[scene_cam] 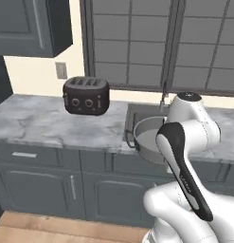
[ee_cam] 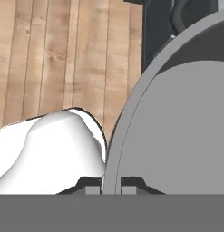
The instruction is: Move the pot and pan from the stove into the sink.
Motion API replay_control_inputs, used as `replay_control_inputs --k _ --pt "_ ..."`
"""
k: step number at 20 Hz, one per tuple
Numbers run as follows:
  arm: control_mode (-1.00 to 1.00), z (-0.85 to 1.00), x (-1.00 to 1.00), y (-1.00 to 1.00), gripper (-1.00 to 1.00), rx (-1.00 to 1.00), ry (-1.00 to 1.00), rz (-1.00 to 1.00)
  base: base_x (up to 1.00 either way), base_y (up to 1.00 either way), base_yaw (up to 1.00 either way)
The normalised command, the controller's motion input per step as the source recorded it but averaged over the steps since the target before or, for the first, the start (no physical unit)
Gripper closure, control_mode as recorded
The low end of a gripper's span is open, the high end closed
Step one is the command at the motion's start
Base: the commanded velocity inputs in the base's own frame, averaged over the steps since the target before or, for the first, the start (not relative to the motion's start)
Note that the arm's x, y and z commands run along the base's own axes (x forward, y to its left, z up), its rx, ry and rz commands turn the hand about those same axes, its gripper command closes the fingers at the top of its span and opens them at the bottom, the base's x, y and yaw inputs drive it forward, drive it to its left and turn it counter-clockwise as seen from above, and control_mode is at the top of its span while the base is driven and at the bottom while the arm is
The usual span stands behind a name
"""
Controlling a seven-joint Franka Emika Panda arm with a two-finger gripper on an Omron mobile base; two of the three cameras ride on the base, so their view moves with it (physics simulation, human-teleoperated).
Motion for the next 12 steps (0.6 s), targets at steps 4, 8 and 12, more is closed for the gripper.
replay_control_inputs --k 4,8,12 --pt "1.00 0.00 0.00 0.00 1.00 0.00 0.00 0.00 0.08 0.00 -0.46" --pt "1.00 0.00 0.00 0.00 1.00 0.00 0.00 0.00 0.08 0.00 -0.46" --pt "1.00 0.00 0.00 0.00 1.00 0.00 0.00 0.00 0.09 0.00 -0.44"
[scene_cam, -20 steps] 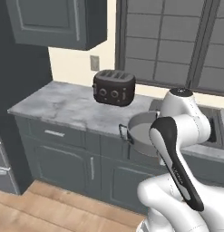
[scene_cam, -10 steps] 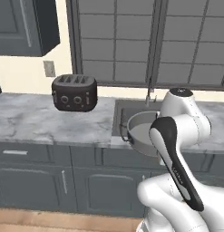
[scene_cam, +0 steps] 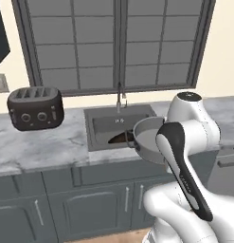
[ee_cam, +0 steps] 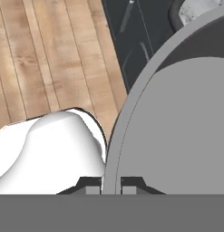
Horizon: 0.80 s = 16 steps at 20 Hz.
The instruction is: Move the pot and pan from the stove into the sink.
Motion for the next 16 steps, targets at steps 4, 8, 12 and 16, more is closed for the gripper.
replay_control_inputs --k 4,8,12,16 --pt "1.00 0.00 0.00 0.00 1.00 0.00 0.00 0.00 0.05 -0.04 -0.40" --pt "1.00 0.00 0.00 0.00 1.00 0.00 0.00 0.00 0.00 -0.14 -0.35" --pt "1.00 0.00 0.00 0.00 1.00 0.00 0.00 0.00 0.00 -0.01 -0.05" --pt "1.00 0.00 0.00 0.00 1.00 0.00 0.00 0.00 -0.01 0.17 0.00"
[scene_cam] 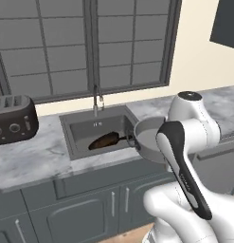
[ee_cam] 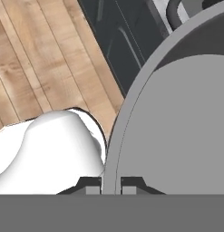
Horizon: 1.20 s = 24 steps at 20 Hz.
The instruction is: Move the pot and pan from the stove into the sink.
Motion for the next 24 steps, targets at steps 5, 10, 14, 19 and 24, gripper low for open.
replay_control_inputs --k 5,10,14,19,24 --pt "1.00 0.00 0.00 0.00 1.00 0.00 0.00 0.00 -0.02 0.50 0.00" --pt "1.00 0.00 0.00 0.00 1.00 0.00 0.00 0.00 -0.06 0.14 0.02" --pt "1.00 0.00 0.00 0.00 1.00 0.00 0.00 0.00 -0.02 0.04 0.02" --pt "1.00 0.00 0.00 0.00 1.00 0.00 0.00 0.00 0.21 0.03 0.00" --pt "1.00 0.00 0.00 0.00 1.00 0.00 0.00 0.00 0.76 0.18 0.00"
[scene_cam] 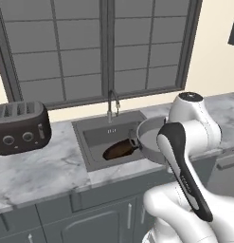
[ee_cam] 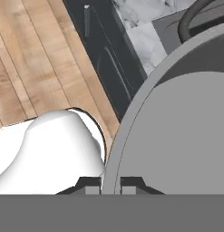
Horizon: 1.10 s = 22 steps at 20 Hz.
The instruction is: Move the pot and pan from the stove into the sink.
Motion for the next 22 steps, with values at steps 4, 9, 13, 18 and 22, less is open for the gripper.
replay_control_inputs --k 4,9,13,18,22 --pt "1.00 0.00 0.00 0.00 1.00 0.00 0.00 0.00 0.83 0.20 0.00" --pt "-1.00 0.00 0.00 0.00 1.00 0.00 0.00 0.00 0.21 0.03 0.00" --pt "-1.00 -0.06 0.28 0.00 1.00 0.00 0.01 0.03 0.00 0.00 0.00" --pt "-1.00 -0.33 0.66 0.03 1.00 0.00 0.14 0.05 0.00 0.00 0.00" --pt "-1.00 -0.42 0.83 0.06 1.00 0.00 0.20 0.05 0.00 0.00 0.00"
